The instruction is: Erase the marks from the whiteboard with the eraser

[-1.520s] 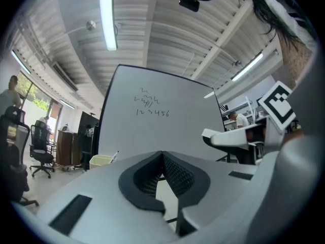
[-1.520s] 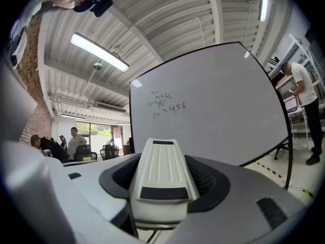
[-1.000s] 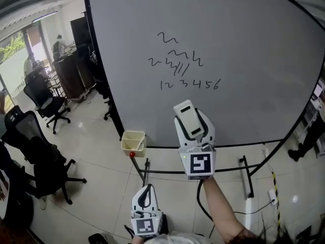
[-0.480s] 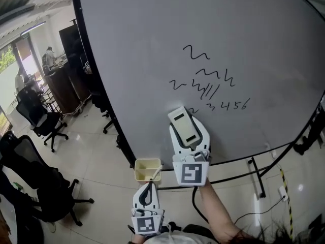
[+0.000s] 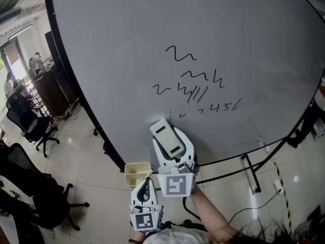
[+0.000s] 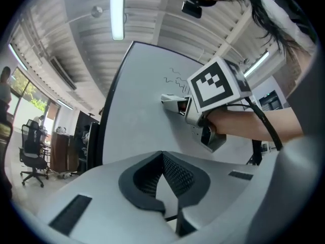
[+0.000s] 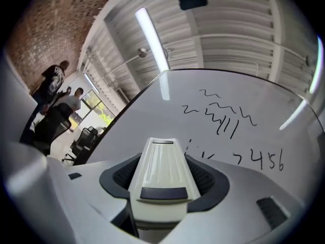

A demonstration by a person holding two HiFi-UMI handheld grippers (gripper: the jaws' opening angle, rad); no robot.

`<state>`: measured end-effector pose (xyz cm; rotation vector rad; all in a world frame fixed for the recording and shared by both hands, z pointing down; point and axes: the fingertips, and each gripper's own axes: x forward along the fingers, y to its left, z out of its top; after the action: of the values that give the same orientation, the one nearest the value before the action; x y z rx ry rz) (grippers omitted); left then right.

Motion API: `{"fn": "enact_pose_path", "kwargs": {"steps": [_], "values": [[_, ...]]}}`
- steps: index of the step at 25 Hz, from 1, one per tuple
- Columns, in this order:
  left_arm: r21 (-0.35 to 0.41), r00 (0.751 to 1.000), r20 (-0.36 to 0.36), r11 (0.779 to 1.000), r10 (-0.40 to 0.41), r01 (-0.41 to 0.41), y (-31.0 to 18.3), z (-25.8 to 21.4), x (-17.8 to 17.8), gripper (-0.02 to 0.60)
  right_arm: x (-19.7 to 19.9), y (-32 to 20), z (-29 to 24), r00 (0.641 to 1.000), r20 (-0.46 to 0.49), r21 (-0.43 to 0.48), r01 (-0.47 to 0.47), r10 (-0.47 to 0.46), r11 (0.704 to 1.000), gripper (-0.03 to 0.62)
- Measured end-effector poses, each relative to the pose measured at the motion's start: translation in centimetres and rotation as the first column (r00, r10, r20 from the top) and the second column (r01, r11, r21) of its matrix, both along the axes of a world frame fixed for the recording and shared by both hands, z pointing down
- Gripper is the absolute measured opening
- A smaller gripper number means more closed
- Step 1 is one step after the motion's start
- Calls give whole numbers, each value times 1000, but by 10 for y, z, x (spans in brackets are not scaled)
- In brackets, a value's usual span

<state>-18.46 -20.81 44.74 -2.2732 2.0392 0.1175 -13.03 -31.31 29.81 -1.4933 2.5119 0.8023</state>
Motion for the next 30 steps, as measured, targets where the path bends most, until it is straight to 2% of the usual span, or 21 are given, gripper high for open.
{"fn": "enact_pose_path", "kwargs": {"steps": [1, 3, 5, 6, 7, 9, 10, 11, 14, 16, 18, 21, 23, 26, 28, 30], "values": [[6, 1000, 4, 1000, 0, 0, 1, -1, 3, 3, 14, -4, -2, 998, 62, 1, -15, 15, 1000, 278], [9, 1000, 15, 1000, -4, 4, 7, -1, 6, 3, 68, -17, -11, 970, 233, -56, -61, 72, 997, 278], [-5, 1000, 16, 1000, -17, 17, 12, 2, 3, 3, 105, -27, -25, 946, 309, -55, -84, 97, 995, 278], [-15, 1000, 10, 999, -28, 28, 13, 5, 0, 3, 103, -26, -29, 948, 309, -33, -76, 82, 997, 277], [-22, 999, 4, 999, -41, 41, 14, 7, -3, 3, 87, -21, -28, 961, 269, -10, -55, 55, 998, 278], [-17, 998, -10, 998, -66, 65, 15, 6, -8, 3, 35, -8, -7, 998, 65, 5, -5, 4, 1000, 278], [-7, 997, -16, 997, -74, 74, 17, 3, -9, 3, 14, -4, 4, 1000, -23, 2, 6, -6, 1000, 278], [3, 997, -21, 997, -80, 80, 19, 0, -9, 3, 6, -2, 7, 999, -48, 6, 7, -6, 1000, 278], [8, 995, -26, 995, -97, 97, 28, -3, -13, 3, 39, -10, -35, 993, 113, -11, -24, 25, 1000, 277], [-5, 994, -25, 994, -108, 108, 30, 1, -18, 3, 54, -14, -63, 988, 155, 7, -31, 29, 1000, 278], [-9, 993, -31, 994, -112, 112, 29, 5, -19, 3, 46, -12, -47, 996, 87, 34, -33, 30, 999, 278], [-3, 994, -41, 995, -98, 98, 30, 3, -13, 3, 28, -8, 16, 995, -74, 4, -69, 70, 998, 278], [3, 997, -42, 997, -71, 71, 32, 0, -5, 3, 29, -10, 7, 994, -69, 23, -88, 90, 996, 278], [10, 1000, -14, 1000, -23, 23, 32, -1, 12, 3, 38, -13, -48, 997, 6, 67, -75, 75, 995, 278], [14, 1000, -4, 1000, 4, -3, 30, -3, 23, 3, 35, -12, -42, 997, -50, 77, -59, 63, 995, 278], [23, 999, 5, 999, 34, -34, 27, -7, 33, 3, 27, -9, -2, 989, -136, 52, -53, 60, 997, 278]]}}
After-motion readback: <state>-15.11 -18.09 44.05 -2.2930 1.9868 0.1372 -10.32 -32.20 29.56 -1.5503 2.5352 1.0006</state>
